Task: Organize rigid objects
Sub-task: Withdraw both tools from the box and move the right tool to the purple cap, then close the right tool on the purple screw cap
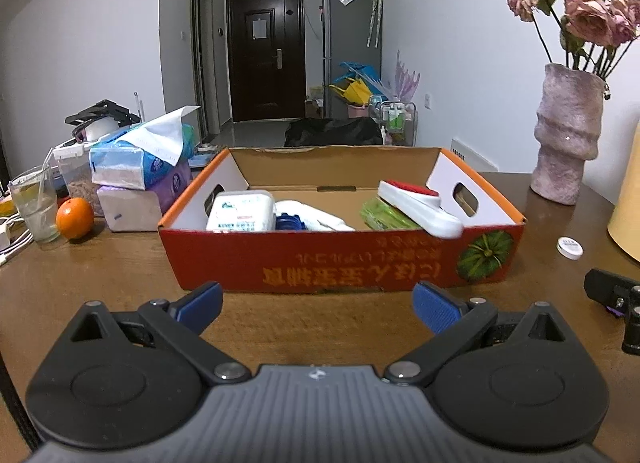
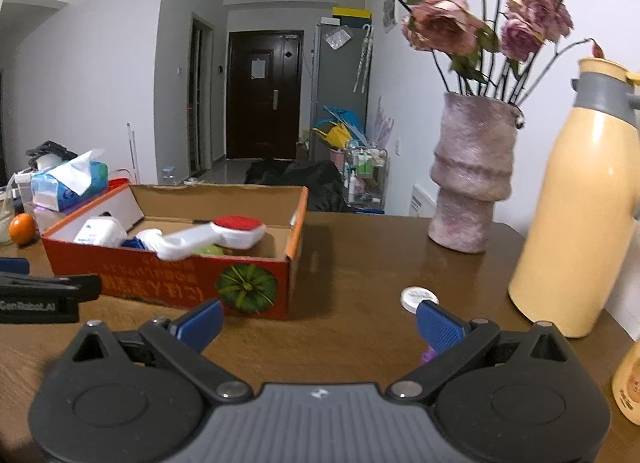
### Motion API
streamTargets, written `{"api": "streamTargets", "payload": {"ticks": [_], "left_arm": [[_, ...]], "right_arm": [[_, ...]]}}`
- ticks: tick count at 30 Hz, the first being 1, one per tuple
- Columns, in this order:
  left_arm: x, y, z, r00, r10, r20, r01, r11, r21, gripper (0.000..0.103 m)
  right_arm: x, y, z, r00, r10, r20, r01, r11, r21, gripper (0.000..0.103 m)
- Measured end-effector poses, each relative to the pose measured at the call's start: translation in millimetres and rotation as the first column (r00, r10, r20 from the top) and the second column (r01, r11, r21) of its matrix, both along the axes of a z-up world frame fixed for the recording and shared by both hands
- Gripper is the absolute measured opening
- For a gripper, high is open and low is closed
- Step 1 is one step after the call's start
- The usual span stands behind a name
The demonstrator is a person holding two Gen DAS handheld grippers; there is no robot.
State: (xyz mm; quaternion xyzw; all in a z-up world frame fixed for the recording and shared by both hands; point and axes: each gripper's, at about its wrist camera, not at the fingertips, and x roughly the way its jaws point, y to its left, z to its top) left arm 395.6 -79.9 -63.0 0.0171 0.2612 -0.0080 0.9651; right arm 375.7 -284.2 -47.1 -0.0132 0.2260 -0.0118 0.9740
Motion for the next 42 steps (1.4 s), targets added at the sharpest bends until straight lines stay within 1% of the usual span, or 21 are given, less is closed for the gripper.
{"api": "streamTargets", "payload": {"ticks": [9,14,18,22,30,35,38,41,42], "left_arm": [[-19.4,-13.1,-5.9,0.999,-0.009,-0.032,0.008,1.0,-0.023,0.103],[-27.6,-25.0,-9.7,0.999,-0.018,-0.049,0.017,1.0,-0.024,0.103],[-29.4,-32.5,-12.1,0.998,-0.025,-0.063,0.023,0.999,-0.033,0.103],[-29.1,-39.7,-14.8,0.997,-0.029,-0.074,0.025,0.999,-0.042,0.103],[-19.8,-52.8,-18.7,0.995,-0.035,-0.096,0.03,0.998,-0.058,0.103],[-13.8,-62.1,-21.1,0.994,-0.041,-0.102,0.035,0.998,-0.057,0.103],[-10.5,-66.6,-22.5,0.993,-0.044,-0.106,0.038,0.998,-0.056,0.103],[-6.6,-70.8,-23.8,0.993,-0.046,-0.11,0.04,0.998,-0.056,0.103],[-5.5,-72.1,-24.2,0.992,-0.048,-0.113,0.042,0.998,-0.056,0.103]], "right_arm": [[-24.5,-24.3,-4.0,1.0,-0.025,-0.012,0.025,1.0,0.003,0.103],[-34.0,-40.3,-9.7,0.999,-0.036,-0.031,0.036,0.999,0.003,0.103],[-36.5,-54.2,-15.1,0.997,-0.052,-0.048,0.052,0.999,-0.002,0.103],[-30.9,-68.7,-21.7,0.995,-0.074,-0.07,0.074,0.997,-0.001,0.1],[-4.2,-89.7,-43.8,0.984,-0.097,-0.146,0.1,0.995,0.008,0.087],[12.8,-95.4,-51.0,0.982,-0.097,-0.164,0.101,0.995,0.012,0.083],[22.6,-99.4,-54.3,0.98,-0.095,-0.176,0.1,0.995,0.022,0.078],[31.8,-102.4,-57.1,0.977,-0.094,-0.192,0.101,0.994,0.03,0.073],[34.1,-103.3,-58.0,0.976,-0.091,-0.198,0.1,0.994,0.034,0.066]]}}
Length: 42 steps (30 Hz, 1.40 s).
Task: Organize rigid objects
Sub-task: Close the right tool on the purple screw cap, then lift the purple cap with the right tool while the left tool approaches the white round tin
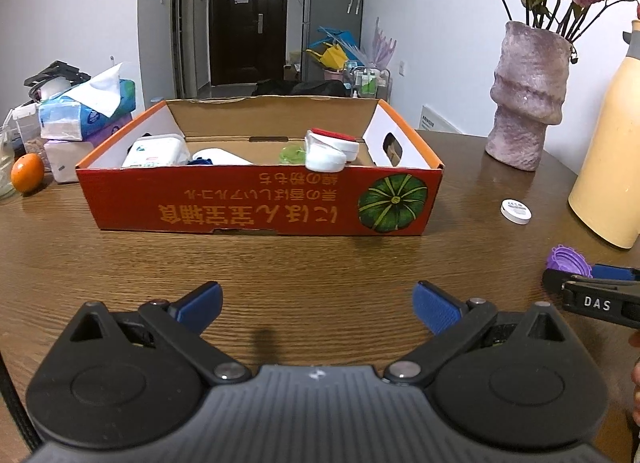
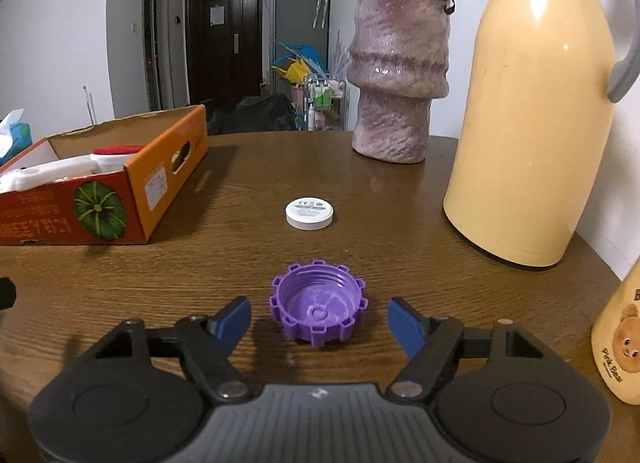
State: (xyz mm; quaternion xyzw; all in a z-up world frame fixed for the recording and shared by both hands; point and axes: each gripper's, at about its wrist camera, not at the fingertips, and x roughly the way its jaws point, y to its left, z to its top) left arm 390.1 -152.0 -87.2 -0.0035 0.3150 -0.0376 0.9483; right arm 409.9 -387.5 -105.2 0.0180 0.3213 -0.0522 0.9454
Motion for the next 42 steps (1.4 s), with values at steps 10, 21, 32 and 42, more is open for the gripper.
{"api": "streamTargets", "payload": {"ticks": [10,21,32,42], "left_arm": [[6.4,-18.3,-0.4,1.0,-0.021,-0.002,0.021,1.0,0.004,0.103],[10.3,-62.1,3.0,0.998,-0.06,0.011,0.06,0.998,0.003,0.103],[22.4,-103.0,1.3,0.996,-0.085,0.002,0.085,0.996,0.001,0.103],[38.3,-135.6,-1.7,0.995,-0.1,0.002,0.1,0.995,0.01,0.103]], "right_arm": [[0.9,-2.3,2.6,0.999,0.026,0.02,-0.027,0.999,0.027,0.051],[-5.9,-23.0,12.5,0.997,0.003,0.073,-0.005,0.999,0.037,0.051],[-11.5,-54.1,16.2,0.994,-0.046,0.1,0.042,0.998,0.037,0.051],[-13.5,-78.4,15.8,0.99,-0.093,0.108,0.09,0.995,0.036,0.051]]}}
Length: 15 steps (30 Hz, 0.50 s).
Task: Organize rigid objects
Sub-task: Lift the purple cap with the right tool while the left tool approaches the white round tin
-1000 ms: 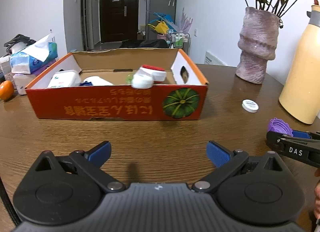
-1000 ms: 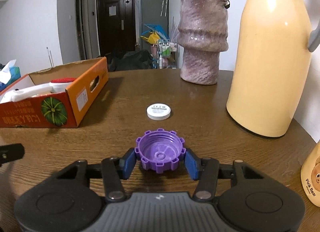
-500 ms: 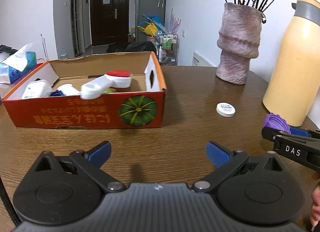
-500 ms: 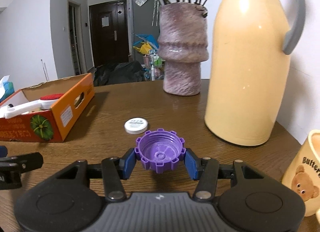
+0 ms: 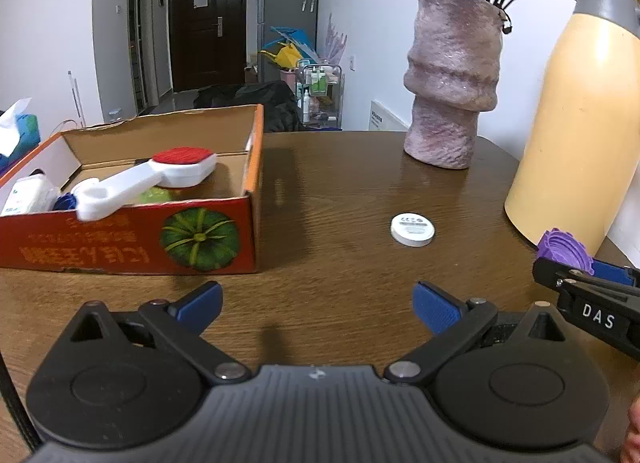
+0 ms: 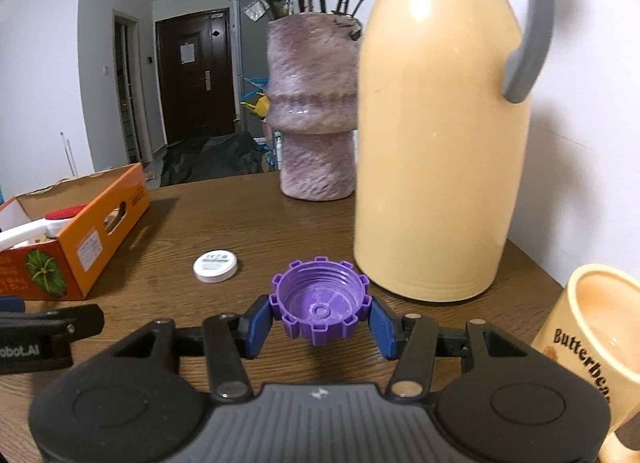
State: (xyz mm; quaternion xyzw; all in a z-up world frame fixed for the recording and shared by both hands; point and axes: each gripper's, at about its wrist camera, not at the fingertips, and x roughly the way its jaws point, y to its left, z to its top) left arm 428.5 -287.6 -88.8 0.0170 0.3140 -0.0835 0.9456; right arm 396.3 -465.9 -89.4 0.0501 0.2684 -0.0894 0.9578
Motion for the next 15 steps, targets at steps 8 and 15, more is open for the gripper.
{"api": "streamTargets", "payload": {"ticks": [8,15], "left_arm": [[18.3,-23.8,-4.9,1.0,-0.019,-0.006,0.019,1.0,0.017,0.103],[36.8,-40.4,-10.3,0.999,-0.038,-0.014,0.038,0.999,0.034,0.103]], "right_arm": [[-0.1,-17.4,-0.8,0.999,-0.053,-0.002,0.053,0.999,0.007,0.051],[1.4,-23.8,-2.8,0.998,-0.069,-0.008,0.069,0.998,0.013,0.051]]}}
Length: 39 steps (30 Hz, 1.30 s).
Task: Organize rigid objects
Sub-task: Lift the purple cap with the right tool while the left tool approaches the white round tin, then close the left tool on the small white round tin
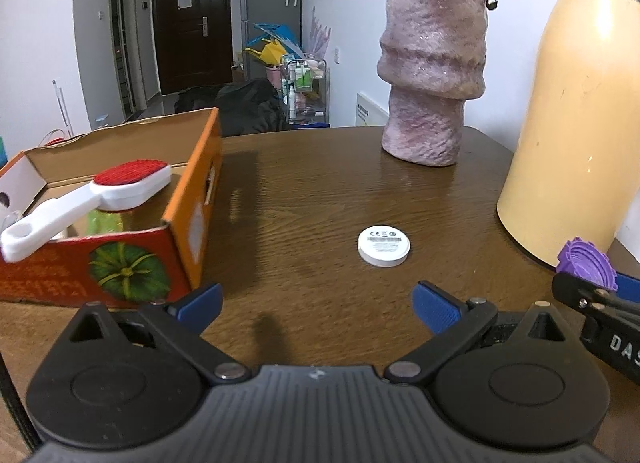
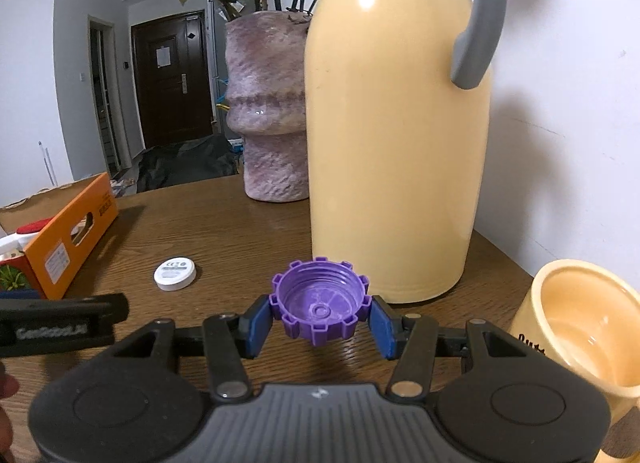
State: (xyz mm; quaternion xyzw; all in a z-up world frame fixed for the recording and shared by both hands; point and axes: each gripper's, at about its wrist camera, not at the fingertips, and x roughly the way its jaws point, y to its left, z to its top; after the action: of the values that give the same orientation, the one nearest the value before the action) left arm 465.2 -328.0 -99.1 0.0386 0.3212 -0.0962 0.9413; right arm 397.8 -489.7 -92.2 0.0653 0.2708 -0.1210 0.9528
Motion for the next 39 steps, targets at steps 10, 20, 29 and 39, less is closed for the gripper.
{"api": "streamTargets", "payload": {"ticks": [10,20,29,39], "left_arm": [[18.3,-18.9,-5.1,0.999,-0.037,0.004,0.036,0.999,0.019,0.103],[36.2,-29.2,-9.9,0.998,-0.055,-0.014,0.056,0.998,0.031,0.1],[52.3,-41.1,-16.0,0.994,-0.097,-0.048,0.098,0.995,0.025,0.067],[52.7,-39.0,-14.9,0.991,-0.118,-0.064,0.119,0.993,0.016,0.038]], "right_arm": [[6.8,-10.9,-4.5,0.997,-0.075,-0.003,0.075,0.997,0.034,0.051],[15.8,-14.0,-7.6,0.997,-0.077,-0.008,0.077,0.996,0.041,0.051],[16.9,-14.2,-8.8,0.998,-0.062,-0.008,0.062,0.997,0.044,0.051],[20.1,-13.0,-7.8,0.999,-0.047,0.001,0.047,0.998,0.047,0.051]]}}
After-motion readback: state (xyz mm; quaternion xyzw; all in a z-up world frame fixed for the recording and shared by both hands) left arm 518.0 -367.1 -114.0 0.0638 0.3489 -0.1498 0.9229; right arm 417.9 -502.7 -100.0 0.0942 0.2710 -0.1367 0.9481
